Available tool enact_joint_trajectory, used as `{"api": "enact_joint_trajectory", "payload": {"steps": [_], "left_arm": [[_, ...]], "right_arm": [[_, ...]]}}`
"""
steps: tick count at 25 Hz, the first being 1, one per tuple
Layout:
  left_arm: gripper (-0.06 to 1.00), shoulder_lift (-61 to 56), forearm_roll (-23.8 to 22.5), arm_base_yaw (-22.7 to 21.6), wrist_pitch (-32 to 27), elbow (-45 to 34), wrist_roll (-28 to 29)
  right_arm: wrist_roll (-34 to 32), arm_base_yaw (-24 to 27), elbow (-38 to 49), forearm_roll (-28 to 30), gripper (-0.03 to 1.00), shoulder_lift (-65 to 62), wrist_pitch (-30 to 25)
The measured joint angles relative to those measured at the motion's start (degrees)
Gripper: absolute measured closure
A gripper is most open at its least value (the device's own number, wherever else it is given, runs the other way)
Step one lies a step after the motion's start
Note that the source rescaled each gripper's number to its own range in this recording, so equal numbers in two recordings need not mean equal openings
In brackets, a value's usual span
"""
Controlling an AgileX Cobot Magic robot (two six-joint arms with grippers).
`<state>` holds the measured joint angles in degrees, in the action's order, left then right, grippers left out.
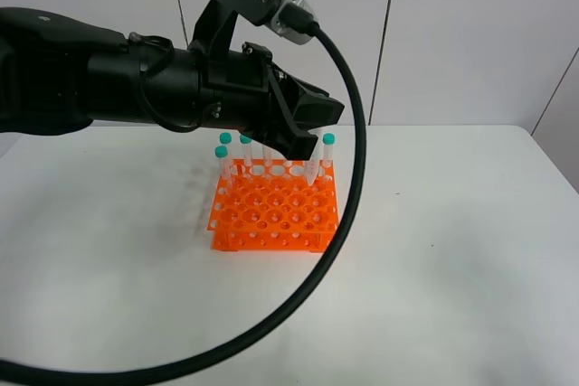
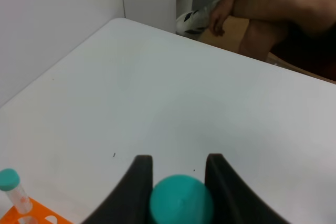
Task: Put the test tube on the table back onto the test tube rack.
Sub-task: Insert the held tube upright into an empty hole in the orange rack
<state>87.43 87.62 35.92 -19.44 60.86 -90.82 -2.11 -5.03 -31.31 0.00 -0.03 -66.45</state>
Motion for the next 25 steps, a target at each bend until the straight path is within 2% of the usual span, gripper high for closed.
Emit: {"api": "enact_joint_trajectory", "payload": {"steps": [25], "left_arm": [[0.94,0.00,0.00,0.00,-0.67,0.00,0.00]], "right_arm": [[-0.11,-0.41,0.07,-0.73,0.17,-0.32,0.32]]}}
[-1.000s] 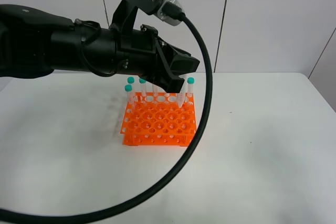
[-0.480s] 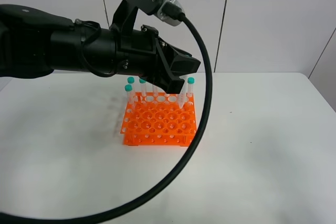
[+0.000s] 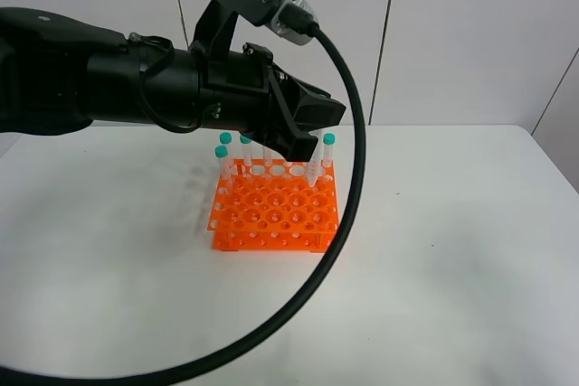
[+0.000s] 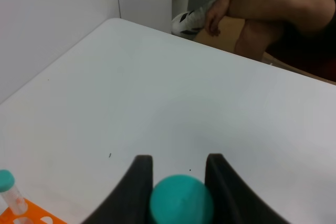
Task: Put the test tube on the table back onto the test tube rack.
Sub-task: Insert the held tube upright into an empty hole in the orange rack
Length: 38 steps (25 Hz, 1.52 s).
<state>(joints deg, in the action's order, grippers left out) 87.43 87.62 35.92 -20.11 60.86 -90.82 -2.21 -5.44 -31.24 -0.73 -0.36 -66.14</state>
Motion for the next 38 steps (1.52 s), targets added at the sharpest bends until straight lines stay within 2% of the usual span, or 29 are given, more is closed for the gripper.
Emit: {"api": "enact_joint_trajectory", "payload": {"steps": [13,21,23,26,27,30,32,33,35,38], "left_arm": [[0.94,0.00,0.00,0.00,0.11,0.00,0.00],[0.94,0.00,-0.95,0.00,2.39,-0.18,0.40],[0.94,0.00,-5.35,0.27,5.15,-0.18,2.86],[0.94,0.00,-18.23,0.67,10.69,-0.18,14.84],[0.94,0.00,-23.49,0.67,13.17,-0.18,21.67],[0.94,0.00,-46.37,0.14,19.10,-0.18,45.09],[0.94,0.07,-59.65,-0.79,21.44,-0.18,61.39],[0.94,0.28,-65.32,-1.46,22.55,-0.18,67.07],[0.94,1.07,-72.33,-2.76,24.34,-0.18,76.22],[0.94,2.64,-75.86,-3.92,25.89,-0.18,80.05]], "right_arm": [[0.00,0.00,0.00,0.00,0.17,0.00,0.00],[0.00,0.00,0.00,0.00,0.17,0.00,0.00],[0.00,0.00,0.00,0.00,0.17,0.00,0.00],[0.00,0.00,0.00,0.00,0.17,0.00,0.00],[0.00,0.00,0.00,0.00,0.17,0.00,0.00],[0.00,0.00,0.00,0.00,0.17,0.00,0.00],[0.00,0.00,0.00,0.00,0.17,0.00,0.00],[0.00,0.00,0.00,0.00,0.17,0.00,0.00],[0.00,0.00,0.00,0.00,0.17,0.00,0.00],[0.00,0.00,0.00,0.00,0.17,0.00,0.00]]}}
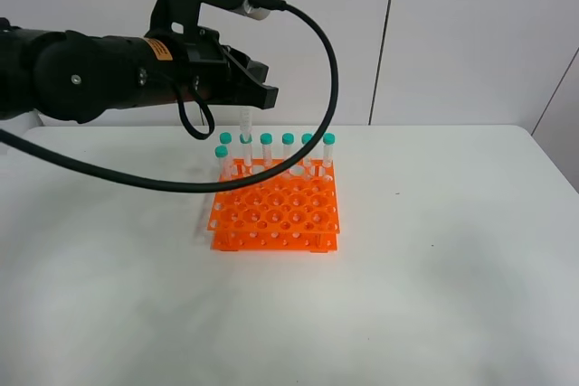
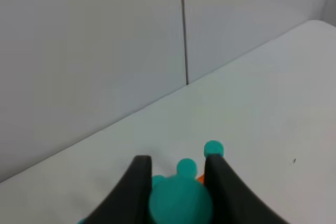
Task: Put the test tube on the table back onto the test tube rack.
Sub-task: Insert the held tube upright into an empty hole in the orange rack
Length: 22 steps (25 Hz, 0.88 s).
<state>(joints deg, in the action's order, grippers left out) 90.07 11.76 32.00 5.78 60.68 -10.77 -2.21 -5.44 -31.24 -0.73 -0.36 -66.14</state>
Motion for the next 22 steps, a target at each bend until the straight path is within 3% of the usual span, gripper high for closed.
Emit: {"api": "enact_joint_trajectory", "payload": {"steps": [22], "left_arm": [[0.94,11.39,-1.26,-3.75,15.44,-2.29,4.21]], "right_arm": [[0.00,0.00,0.00,0.00,0.17,0.00,0.04]]}}
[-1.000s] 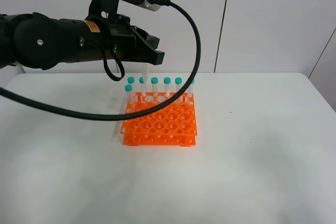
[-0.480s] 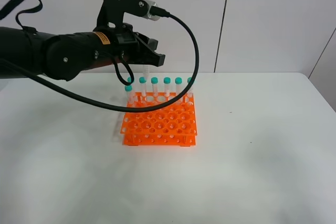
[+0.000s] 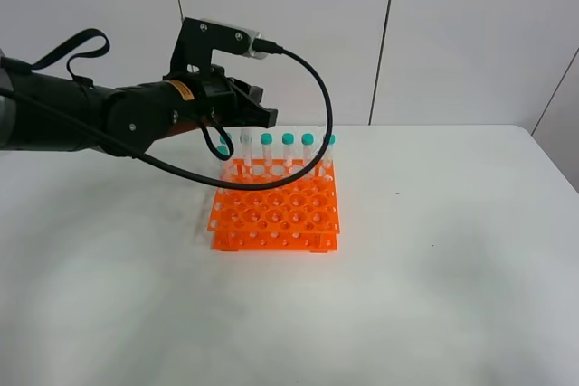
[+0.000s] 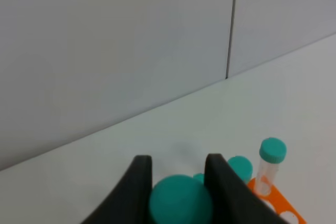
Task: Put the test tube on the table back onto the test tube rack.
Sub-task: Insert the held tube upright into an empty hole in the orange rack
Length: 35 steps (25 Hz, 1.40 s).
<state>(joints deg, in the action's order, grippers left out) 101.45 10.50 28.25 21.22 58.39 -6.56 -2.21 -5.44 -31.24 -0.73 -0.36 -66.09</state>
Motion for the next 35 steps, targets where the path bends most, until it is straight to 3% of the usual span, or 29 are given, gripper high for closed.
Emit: {"api": "enact_joint_trajectory", "payload": {"steps": [9,35], "left_arm": [[0.94,3.41,0.00,-0.79,9.56,-3.53,2.52],[0.94,11.56,-0.39,-0.86,16.46,-3.68,3.25]], "right_arm": [[0.00,0.00,0.00,-0.02,0.17,0.00,0.00],[0.00,0.00,0.00,-0.20,0.17,0.00,0.02]]}}
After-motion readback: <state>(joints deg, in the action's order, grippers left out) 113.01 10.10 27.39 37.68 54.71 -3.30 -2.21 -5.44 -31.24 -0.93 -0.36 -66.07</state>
